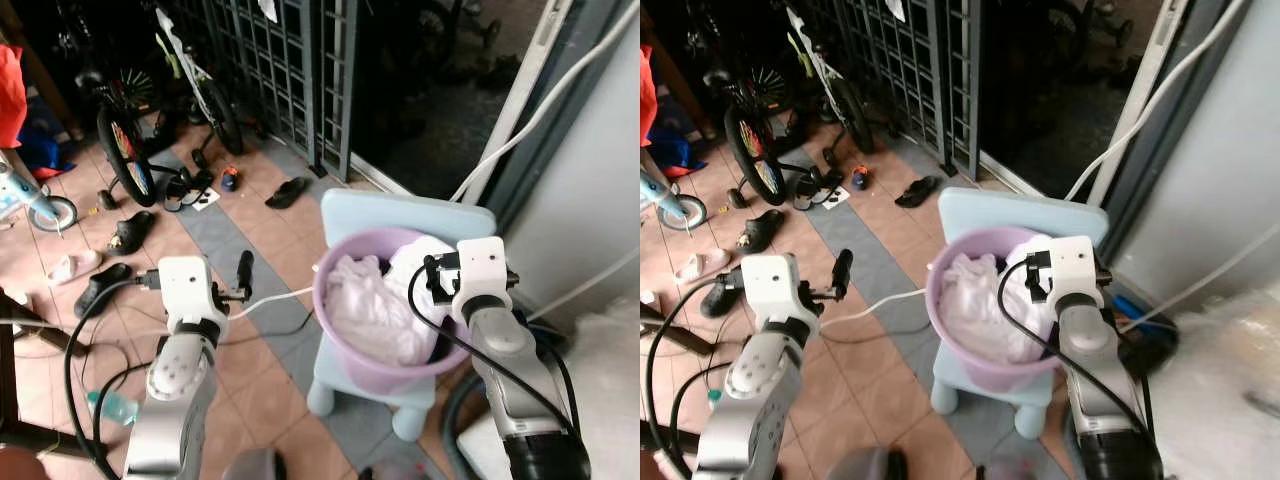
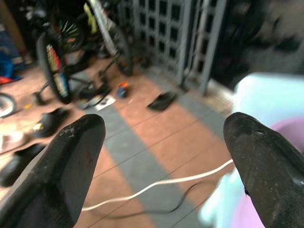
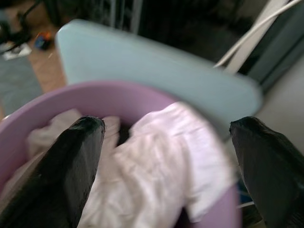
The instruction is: Clothes washing
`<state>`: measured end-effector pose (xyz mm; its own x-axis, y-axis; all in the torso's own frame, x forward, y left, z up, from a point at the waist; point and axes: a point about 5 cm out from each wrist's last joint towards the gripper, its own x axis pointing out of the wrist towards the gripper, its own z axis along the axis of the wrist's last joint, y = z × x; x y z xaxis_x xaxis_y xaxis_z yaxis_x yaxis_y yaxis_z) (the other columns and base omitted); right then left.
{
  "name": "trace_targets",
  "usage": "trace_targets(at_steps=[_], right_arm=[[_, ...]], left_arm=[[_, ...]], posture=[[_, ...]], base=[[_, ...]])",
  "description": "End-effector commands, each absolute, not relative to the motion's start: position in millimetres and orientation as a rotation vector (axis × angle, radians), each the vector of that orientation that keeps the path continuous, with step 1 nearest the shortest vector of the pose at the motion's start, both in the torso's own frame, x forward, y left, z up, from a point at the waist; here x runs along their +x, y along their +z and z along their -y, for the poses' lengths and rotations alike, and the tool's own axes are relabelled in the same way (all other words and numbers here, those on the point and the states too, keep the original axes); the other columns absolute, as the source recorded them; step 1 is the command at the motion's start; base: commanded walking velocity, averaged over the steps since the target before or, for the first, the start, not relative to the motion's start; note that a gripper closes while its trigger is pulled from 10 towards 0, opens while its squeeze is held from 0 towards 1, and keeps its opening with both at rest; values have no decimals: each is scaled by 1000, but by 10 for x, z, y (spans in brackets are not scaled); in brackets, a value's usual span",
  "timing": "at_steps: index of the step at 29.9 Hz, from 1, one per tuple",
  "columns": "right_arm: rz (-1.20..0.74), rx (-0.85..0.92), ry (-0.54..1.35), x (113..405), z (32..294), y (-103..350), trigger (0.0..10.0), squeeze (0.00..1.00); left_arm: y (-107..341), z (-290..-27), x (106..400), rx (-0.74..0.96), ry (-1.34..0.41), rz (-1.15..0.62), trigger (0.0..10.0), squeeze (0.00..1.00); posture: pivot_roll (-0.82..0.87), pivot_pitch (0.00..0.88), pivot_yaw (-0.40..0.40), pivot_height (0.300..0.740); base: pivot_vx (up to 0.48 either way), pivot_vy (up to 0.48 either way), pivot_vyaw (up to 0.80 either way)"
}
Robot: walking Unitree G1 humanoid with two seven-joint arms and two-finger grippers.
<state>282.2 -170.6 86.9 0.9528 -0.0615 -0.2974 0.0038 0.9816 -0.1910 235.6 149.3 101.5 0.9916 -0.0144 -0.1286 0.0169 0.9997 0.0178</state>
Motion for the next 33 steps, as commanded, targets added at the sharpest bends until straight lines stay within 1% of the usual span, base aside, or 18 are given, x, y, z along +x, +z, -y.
trace_targets(at_steps=[1,4,6,10,13,15,16,18,19,21,23,25,26,30,33], right_arm=[[-389,-162,-92,2762,1849,748,10000,0],[-419,-154,-116,2728,1893,691,10000,0],[-432,-140,-133,2704,1912,666,10000,0],[-437,-128,-130,2689,1893,677,10000,0],[-473,-123,-42,2712,1754,644,10000,0],[-500,-132,-5,2712,1711,616,10000,0],[-530,-136,32,2730,1660,578,10000,0],[-544,-146,62,2741,1632,548,10000,0],[-547,-153,74,2734,1627,546,10000,0],[-612,-165,87,2774,1643,418,10000,0],[-658,-169,93,2832,1652,339,10000,0],[-671,-168,99,2853,1643,319,10000,0],[-683,-166,104,2861,1631,305,10000,0],[-742,-128,106,2914,1591,213,10000,0],[-748,-105,110,2998,1561,203,10000,0]], left_arm=[[1177,-1251,2258,70,-151,-40,10000,0],[1197,-1151,2107,100,-206,-26,10000,0],[1215,-1222,2043,116,-147,-10,10000,0],[1204,-1320,1902,147,-139,-25,10000,0],[1106,-1408,1832,186,-119,-76,10000,0],[1098,-1426,1839,183,-104,-87,10000,0],[1066,-1465,1863,140,-66,-127,10000,0],[1035,-1489,1877,121,-39,-166,10000,0],[1037,-1494,1868,122,-30,-177,10000,0],[1051,-1527,1972,74,0,-201,10000,0],[1032,-1555,2060,82,-10,-221,10000,0],[1024,-1559,2085,81,-15,-226,10000,0],[1021,-1559,2079,82,-24,-236,10000,0],[995,-1531,2026,88,-64,-296,10000,0],[1006,-1512,1982,87,-72,-322,10000,0]], posture=[[12,105,21,740],[26,111,27,740],[28,115,26,740],[32,125,22,740],[41,147,5,740],[42,154,1,740],[45,179,-9,740],[46,190,-14,740],[48,211,-23,740],[63,245,-34,740],[64,281,-42,740],[64,281,-42,740],[58,306,-45,740],[72,342,-51,740],[87,360,-51,740]], base=[[0,0,0],[0,0,0],[0,0,0],[0,0,0],[0,0,0],[0,0,0],[0,0,0],[0,0,0],[0,0,0],[0,0,0],[0,0,0],[0,0,0],[0,0,0],[0,0,0],[0,0,0]])
